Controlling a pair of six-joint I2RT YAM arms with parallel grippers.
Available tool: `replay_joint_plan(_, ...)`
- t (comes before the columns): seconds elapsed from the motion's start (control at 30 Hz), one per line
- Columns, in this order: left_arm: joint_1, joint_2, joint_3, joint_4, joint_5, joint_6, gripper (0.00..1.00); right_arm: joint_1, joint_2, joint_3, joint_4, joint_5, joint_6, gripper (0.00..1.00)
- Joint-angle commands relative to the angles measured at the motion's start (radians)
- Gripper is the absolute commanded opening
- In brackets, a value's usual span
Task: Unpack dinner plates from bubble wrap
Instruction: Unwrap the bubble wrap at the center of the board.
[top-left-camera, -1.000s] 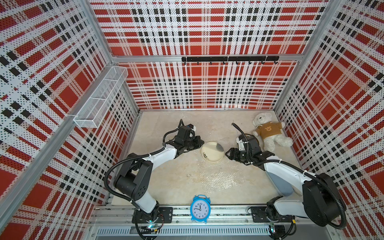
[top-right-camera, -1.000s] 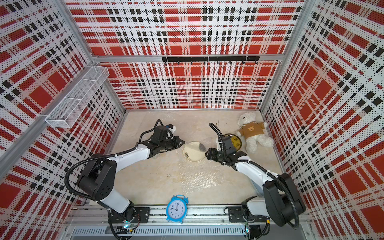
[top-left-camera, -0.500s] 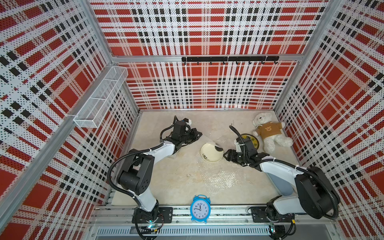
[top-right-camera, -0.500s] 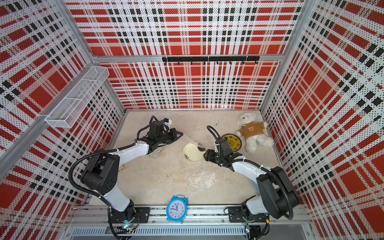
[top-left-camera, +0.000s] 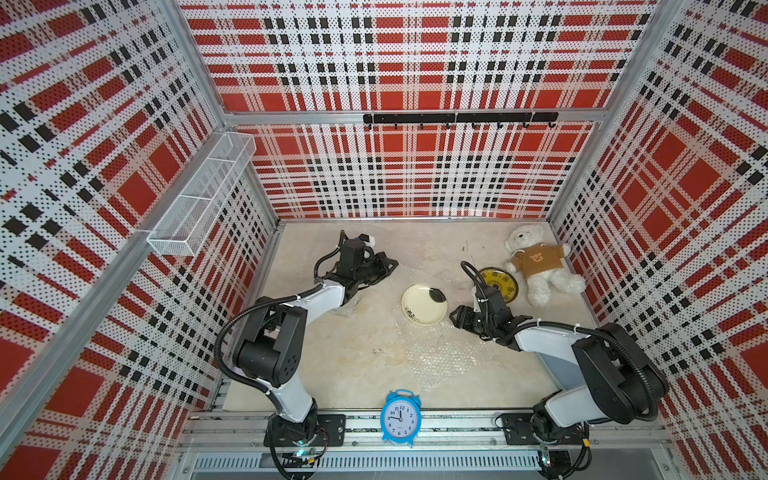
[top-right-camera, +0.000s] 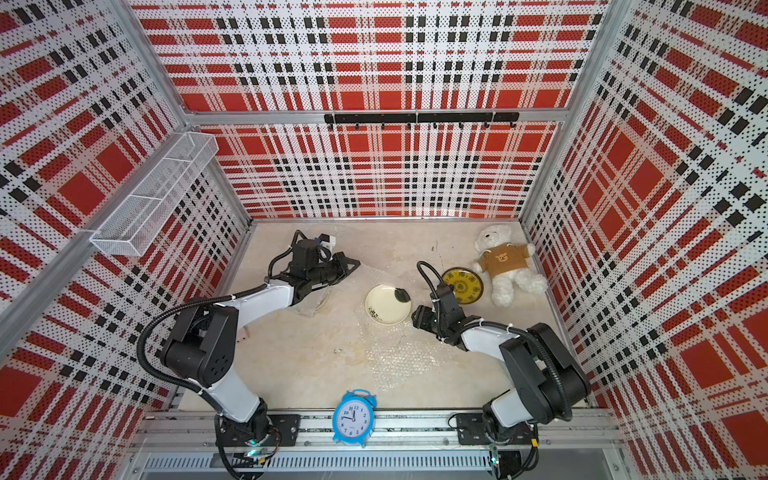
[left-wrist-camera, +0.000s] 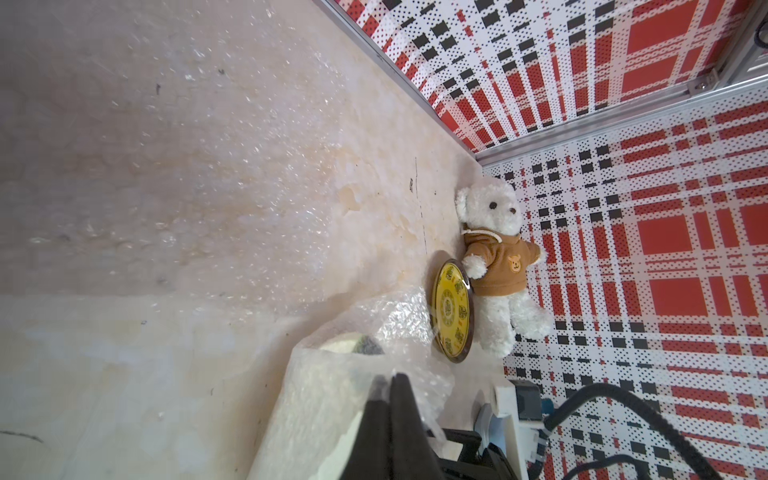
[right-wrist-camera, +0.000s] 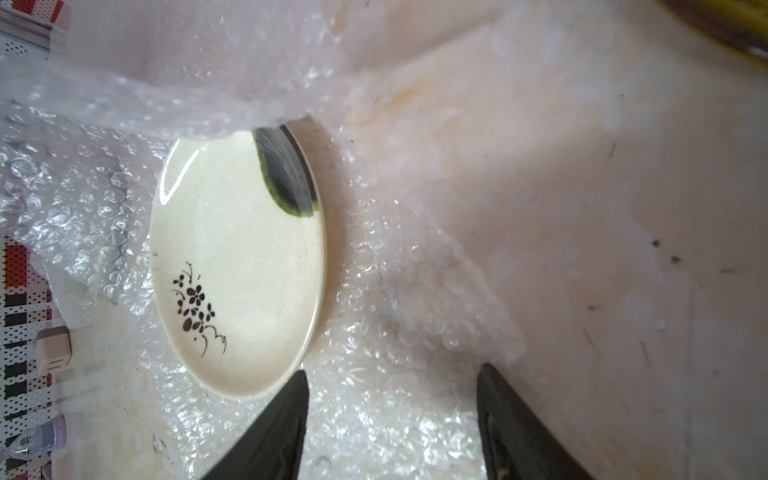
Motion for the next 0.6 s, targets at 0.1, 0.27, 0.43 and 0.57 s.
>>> replay_joint_plan(0.1,0.044,-0.010,-0.004,0.038,0.002,-0.008,0.01,0.003,0.041,-0.058,0.043,0.058,0.038,0.65)
replay_joint_plan(0.27,0.062,-0.011,-0.009,0.041,-0.006,-0.003,0.00,0.003,0.041,-0.081,0.067,0.063,0.053,0.65)
replay_joint_plan(0.43,0.076,0.004,-0.013,0.045,0.004,0.000,0.00,0.003,0.035,-0.095,0.069,0.063,0.059,0.65)
replay_joint_plan(0.57,0.079,0.010,-0.017,0.049,0.002,0.006,0.00,0.003,0.022,-0.098,0.050,0.072,0.055,0.65)
